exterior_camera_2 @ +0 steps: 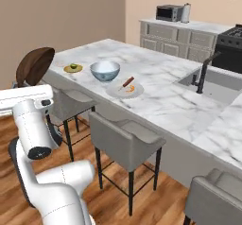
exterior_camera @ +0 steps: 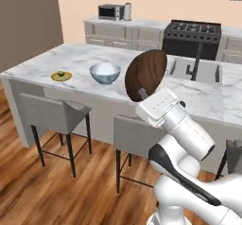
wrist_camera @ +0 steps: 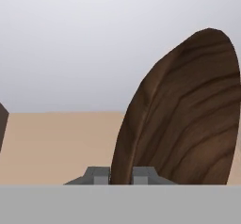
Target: Take the smaller bowl and place it next to the appetizer plate on the dining counter , and place the larger bowl next to the plate with cooked food.
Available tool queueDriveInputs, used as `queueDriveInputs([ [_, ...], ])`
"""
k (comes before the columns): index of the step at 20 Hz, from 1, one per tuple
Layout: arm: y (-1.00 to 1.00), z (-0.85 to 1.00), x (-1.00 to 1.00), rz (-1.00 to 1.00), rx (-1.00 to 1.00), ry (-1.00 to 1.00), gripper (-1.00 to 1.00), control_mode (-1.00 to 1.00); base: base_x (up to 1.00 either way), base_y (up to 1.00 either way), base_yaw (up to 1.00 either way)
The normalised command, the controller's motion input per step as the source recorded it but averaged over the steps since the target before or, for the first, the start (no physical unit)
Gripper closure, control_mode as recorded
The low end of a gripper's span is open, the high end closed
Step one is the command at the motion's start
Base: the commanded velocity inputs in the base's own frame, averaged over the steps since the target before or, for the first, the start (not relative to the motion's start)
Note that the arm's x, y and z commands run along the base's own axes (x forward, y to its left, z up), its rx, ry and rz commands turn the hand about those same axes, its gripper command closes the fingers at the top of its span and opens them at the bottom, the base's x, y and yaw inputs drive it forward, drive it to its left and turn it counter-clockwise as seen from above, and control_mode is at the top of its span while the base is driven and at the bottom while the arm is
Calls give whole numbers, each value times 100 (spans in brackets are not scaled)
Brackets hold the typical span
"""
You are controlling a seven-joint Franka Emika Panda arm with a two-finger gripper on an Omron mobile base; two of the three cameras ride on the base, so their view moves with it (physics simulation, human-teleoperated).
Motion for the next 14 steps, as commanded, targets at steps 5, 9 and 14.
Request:
queueDriveInputs([
  [5, 0, 0, 0, 0, 0, 0, 100, 100, 58, 100, -27],
  [9, 0, 0, 0, 0, 0, 0, 100, 100, 42, 100, -30],
  [14, 0, 0, 0, 0, 0, 0, 100, 100, 23, 100, -34],
])
